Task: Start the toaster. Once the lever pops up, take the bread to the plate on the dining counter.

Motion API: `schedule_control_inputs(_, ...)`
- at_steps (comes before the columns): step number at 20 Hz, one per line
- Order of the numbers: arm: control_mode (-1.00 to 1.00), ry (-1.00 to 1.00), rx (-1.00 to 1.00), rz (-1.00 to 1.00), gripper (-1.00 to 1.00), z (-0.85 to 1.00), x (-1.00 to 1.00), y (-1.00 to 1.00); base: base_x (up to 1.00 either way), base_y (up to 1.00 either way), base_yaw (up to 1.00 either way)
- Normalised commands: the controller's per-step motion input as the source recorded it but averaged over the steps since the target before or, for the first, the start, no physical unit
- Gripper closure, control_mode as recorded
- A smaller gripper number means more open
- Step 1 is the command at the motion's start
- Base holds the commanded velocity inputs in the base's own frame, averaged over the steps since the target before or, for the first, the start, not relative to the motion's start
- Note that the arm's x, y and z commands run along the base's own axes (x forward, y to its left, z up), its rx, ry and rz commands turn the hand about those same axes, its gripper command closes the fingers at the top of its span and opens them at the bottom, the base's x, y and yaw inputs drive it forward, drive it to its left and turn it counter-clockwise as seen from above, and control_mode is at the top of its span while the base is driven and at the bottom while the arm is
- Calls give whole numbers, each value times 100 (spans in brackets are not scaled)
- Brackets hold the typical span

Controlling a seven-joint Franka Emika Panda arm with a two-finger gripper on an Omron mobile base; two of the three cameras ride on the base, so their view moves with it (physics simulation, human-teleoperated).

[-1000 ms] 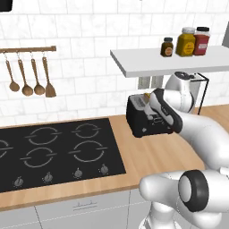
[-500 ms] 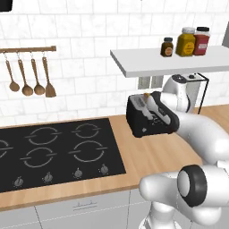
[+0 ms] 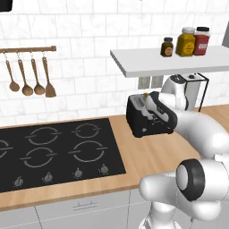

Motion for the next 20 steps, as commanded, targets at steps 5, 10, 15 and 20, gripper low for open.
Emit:
schedule_control_inputs(5, -100, 0, 0, 0, 100, -17, 15, 0, 0, 0, 0)
schedule_control_inputs(10, -100, 0, 0, 0, 100, -22, 12, 0, 0, 0, 0)
schedule_control_inputs(15, -100, -3, 0, 0, 100, -18, 23, 0, 0, 0, 0)
schedule_control_inputs(20, -100, -3, 0, 0, 100, -8, 37, 8, 0, 0, 0)
